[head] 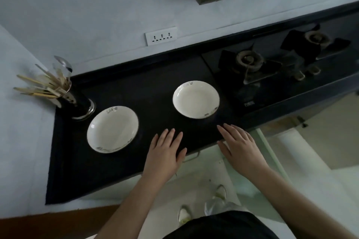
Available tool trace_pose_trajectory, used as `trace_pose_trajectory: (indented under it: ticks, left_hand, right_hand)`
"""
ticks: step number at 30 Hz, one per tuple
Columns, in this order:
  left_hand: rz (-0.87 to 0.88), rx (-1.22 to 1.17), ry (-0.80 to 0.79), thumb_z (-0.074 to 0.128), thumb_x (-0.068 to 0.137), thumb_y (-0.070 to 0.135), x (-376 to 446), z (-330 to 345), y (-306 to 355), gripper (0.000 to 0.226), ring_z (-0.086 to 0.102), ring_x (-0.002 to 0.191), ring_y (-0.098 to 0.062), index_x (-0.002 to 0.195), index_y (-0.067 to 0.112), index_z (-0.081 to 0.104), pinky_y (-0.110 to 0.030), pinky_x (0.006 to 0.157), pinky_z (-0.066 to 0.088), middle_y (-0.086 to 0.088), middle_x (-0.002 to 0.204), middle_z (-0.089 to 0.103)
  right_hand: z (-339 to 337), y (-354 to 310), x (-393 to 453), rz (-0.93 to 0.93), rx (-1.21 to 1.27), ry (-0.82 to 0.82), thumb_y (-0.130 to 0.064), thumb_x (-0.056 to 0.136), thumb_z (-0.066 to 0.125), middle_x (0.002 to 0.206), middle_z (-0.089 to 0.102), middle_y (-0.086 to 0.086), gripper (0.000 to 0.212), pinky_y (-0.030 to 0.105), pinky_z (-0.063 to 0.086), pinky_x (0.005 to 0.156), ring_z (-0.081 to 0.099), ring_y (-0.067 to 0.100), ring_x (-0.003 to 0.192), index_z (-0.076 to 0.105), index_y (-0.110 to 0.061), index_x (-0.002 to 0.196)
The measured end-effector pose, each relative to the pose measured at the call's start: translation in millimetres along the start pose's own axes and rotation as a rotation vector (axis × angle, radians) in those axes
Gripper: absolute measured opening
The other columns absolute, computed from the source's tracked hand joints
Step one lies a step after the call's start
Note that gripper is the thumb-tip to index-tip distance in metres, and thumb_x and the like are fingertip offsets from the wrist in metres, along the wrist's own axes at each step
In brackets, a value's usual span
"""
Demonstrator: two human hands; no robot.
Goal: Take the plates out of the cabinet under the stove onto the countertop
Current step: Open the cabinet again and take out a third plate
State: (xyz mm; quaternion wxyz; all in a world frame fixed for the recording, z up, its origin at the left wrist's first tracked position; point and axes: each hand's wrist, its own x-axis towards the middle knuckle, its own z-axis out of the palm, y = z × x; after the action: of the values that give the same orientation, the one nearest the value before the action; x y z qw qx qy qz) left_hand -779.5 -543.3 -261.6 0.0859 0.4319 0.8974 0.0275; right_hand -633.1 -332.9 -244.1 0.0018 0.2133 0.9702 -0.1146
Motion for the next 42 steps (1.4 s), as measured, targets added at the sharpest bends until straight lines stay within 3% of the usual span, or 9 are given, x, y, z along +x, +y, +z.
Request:
trace_pose_trajectory:
  ticks: [4,8,10,19,24,34,42]
  left_hand:
    - [0.127,0.010,-0.009,0.008,0.098,0.058,13.6,-2.1,37.8,0.065,0.009,0.151,-0.018,0.156,0.030,0.015,-0.041,0.122,0.007,0.000,0.164,0.019]
    - [0.243,0.046,-0.011,0.006,0.097,0.058,27.0,-3.3,89.0,0.066,0.007,0.151,-0.018,0.157,0.030,0.011,-0.040,0.121,0.004,0.000,0.165,0.017]
    - [0.307,0.055,-0.014,0.003,0.096,0.059,32.3,-4.5,120.3,0.068,0.006,0.151,-0.019,0.157,0.030,0.011,-0.041,0.121,0.004,0.000,0.165,0.016]
    - [0.601,0.057,-0.115,0.008,0.096,0.063,21.7,24.1,309.7,0.069,0.001,0.151,-0.017,0.157,0.031,0.006,-0.040,0.121,0.003,0.001,0.166,0.010]
    - [0.715,0.045,-0.102,0.002,0.090,0.065,15.1,35.9,402.9,0.076,0.010,0.151,-0.019,0.156,0.031,0.017,-0.041,0.120,0.005,0.000,0.164,0.018]
    - [0.768,0.066,-0.159,-0.007,0.088,0.070,45.6,60.0,471.1,0.079,0.003,0.151,-0.015,0.156,0.034,0.009,-0.039,0.120,0.001,0.004,0.165,0.013]
    - [0.834,0.053,-0.194,0.011,0.097,0.063,96.1,75.2,543.6,0.067,-0.001,0.151,-0.016,0.157,0.033,0.010,-0.040,0.120,-0.002,0.003,0.166,0.009]
  right_hand:
    - [-12.4,29.1,-42.8,0.123,0.008,0.015,-0.058,0.095,0.012,0.153,0.039,0.003,0.067,0.043,0.025,0.117,0.030,0.026,0.143,0.030,-0.025,0.151]
    - [-20.0,68.5,-93.8,0.256,0.009,0.086,-0.048,0.100,0.033,0.150,0.044,0.005,0.056,0.043,0.026,0.115,0.033,0.027,0.141,0.035,-0.022,0.149]
    - [-25.5,89.0,-122.9,0.327,0.035,0.121,-0.049,0.100,0.033,0.149,0.045,0.005,0.056,0.043,0.027,0.114,0.035,0.028,0.140,0.037,-0.021,0.148]
    - [-50.5,193.0,-269.1,0.639,0.128,0.233,-0.045,0.100,0.037,0.154,0.038,0.003,0.055,0.039,0.020,0.116,0.028,0.026,0.144,0.033,-0.025,0.150]
    - [-55.9,242.8,-328.3,0.757,0.127,0.248,-0.046,0.100,0.034,0.156,0.035,0.002,0.055,0.038,0.018,0.117,0.024,0.024,0.145,0.030,-0.025,0.151]
    - [-53.8,305.9,-359.5,0.845,0.159,0.159,-0.049,0.101,0.028,0.161,0.023,-0.002,0.057,0.036,0.011,0.119,0.014,0.020,0.149,0.018,-0.030,0.154]
    - [-75.4,377.9,-352.0,0.882,0.099,0.139,-0.049,0.101,0.027,0.162,0.020,-0.004,0.057,0.035,0.010,0.118,0.012,0.018,0.149,0.016,-0.032,0.154]
